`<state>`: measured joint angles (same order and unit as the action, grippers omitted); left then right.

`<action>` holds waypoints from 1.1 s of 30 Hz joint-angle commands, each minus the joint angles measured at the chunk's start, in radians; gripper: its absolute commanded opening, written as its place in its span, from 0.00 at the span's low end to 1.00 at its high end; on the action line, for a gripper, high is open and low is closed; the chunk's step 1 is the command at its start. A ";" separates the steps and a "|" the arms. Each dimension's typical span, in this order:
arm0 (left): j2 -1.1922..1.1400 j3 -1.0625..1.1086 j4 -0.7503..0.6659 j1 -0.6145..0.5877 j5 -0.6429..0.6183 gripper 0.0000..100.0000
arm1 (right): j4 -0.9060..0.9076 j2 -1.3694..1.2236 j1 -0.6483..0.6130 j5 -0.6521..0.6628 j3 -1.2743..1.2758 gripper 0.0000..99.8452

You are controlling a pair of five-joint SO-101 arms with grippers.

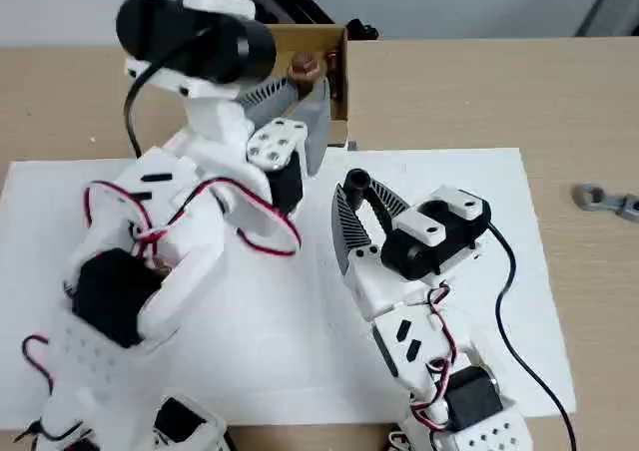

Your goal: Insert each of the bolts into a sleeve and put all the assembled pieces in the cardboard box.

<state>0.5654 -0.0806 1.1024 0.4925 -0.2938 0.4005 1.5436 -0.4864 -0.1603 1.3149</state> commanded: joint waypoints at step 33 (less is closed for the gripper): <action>-0.086 0.209 -0.187 0.086 -0.003 0.00 | 0.005 0.008 -0.010 -0.029 0.002 0.00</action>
<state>0.4749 0.1204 0.9459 0.5754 -0.2938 0.4081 1.5420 -0.4864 -0.1818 1.3303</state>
